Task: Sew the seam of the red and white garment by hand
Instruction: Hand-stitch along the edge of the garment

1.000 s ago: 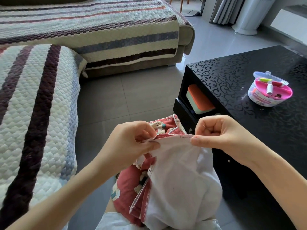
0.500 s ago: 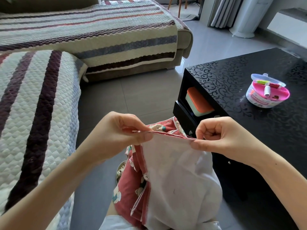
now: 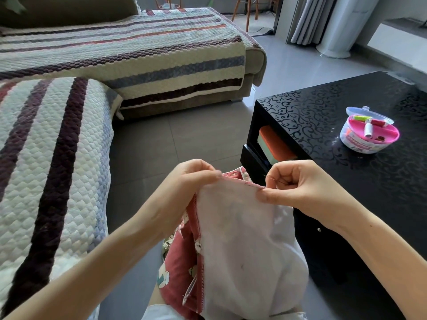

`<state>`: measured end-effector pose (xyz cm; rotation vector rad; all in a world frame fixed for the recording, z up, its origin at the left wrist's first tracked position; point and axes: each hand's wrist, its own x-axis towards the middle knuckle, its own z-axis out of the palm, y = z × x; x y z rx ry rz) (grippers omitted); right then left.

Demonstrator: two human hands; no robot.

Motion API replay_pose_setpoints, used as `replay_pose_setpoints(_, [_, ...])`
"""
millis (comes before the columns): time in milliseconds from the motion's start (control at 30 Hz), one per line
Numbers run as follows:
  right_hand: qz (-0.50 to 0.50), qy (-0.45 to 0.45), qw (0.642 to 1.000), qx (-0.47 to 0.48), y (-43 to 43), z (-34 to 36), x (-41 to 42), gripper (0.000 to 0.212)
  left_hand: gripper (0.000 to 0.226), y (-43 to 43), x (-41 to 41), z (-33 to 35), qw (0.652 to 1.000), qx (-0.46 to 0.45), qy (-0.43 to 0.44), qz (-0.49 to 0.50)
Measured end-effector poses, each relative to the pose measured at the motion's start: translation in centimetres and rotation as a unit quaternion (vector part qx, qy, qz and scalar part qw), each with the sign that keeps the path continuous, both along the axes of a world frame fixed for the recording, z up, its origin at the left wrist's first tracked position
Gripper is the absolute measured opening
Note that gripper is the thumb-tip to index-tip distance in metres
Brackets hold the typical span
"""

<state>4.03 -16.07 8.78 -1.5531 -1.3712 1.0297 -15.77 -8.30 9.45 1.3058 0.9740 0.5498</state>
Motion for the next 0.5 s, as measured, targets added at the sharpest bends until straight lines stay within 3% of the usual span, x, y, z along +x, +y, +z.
replay_pose_setpoints(133, [-0.001,-0.012,1.000,0.014,-0.31,0.29,-0.12,0.028,0.033,-0.12,0.28,-0.45,0.999,0.026,0.041,-0.011])
replay_pose_setpoints(300, [0.003,-0.033,0.999,0.027,-0.68,0.57,-0.14,0.027,0.017,-0.05,0.14,-0.48,0.999,0.033,0.029,-0.031])
replay_pose_setpoints(500, [0.039,-0.044,0.998,0.035,-0.62,0.39,0.13,0.023,0.013,-0.60,0.09,-0.02,0.995,0.098,-0.016,-0.033])
